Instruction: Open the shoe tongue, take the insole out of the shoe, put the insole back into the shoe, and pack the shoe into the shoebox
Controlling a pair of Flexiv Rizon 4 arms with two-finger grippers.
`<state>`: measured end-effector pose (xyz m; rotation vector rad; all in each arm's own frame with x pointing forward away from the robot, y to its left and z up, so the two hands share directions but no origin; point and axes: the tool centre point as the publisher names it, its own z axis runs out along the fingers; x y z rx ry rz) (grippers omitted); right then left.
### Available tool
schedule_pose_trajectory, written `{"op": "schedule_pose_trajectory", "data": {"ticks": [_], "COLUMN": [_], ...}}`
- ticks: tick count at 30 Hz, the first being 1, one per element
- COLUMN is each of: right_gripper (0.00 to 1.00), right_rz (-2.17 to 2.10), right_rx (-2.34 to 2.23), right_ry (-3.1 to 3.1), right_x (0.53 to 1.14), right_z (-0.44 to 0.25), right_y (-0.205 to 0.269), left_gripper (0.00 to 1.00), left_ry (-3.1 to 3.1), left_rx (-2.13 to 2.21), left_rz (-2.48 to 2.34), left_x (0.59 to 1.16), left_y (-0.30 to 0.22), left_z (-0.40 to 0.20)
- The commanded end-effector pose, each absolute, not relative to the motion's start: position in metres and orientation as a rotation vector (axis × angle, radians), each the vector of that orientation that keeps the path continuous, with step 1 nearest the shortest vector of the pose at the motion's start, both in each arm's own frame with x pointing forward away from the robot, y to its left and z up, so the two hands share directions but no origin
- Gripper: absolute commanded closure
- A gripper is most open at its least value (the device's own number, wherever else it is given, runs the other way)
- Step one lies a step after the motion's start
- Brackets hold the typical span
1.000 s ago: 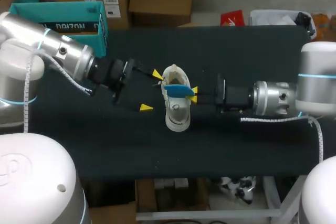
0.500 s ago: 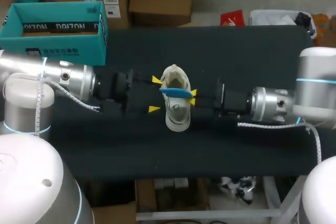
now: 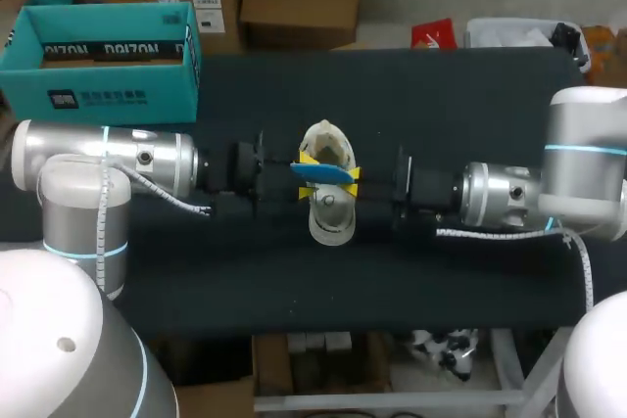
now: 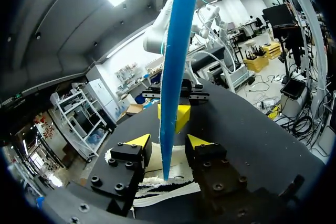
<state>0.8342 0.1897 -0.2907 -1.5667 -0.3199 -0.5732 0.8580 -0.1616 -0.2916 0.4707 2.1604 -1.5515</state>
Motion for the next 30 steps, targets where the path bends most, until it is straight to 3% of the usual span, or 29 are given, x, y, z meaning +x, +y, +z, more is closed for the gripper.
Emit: {"op": "schedule_pose_trajectory", "data": {"ticks": [1, 7, 10, 11, 26, 30], "right_gripper": [1.00, 1.00, 0.37, 0.02, 0.00, 0.11], "right_rz": [-0.576, -0.581, -0.586, -0.587, -0.592, -0.598], "right_rx": [-1.566, -1.561, -1.563, -1.572, -1.682, -1.695], "right_ry": [-0.314, -0.309, -0.307, -0.305, -0.258, -0.251], "right_x": [0.835, 0.834, 0.832, 0.831, 0.828, 0.835], "right_z": [-0.293, -0.295, -0.294, -0.294, -0.293, -0.297], "right_y": [0.191, 0.191, 0.192, 0.192, 0.182, 0.181], "left_gripper": [0.98, 1.00, 1.00, 1.00, 1.00, 1.00], "left_ry": [2.162, 2.185, 2.185, 2.183, 2.213, 2.205], "left_rx": [0.481, 0.561, 0.612, 0.632, 1.007, 1.074], "left_rz": [-1.539, -1.506, -1.496, -1.485, -1.406, -1.398], "left_x": [0.862, 0.866, 0.869, 0.870, 0.879, 0.882], "left_y": [-0.166, -0.168, -0.167, -0.167, -0.164, -0.171], "left_z": [-0.292, -0.293, -0.294, -0.294, -0.299, -0.299]}}
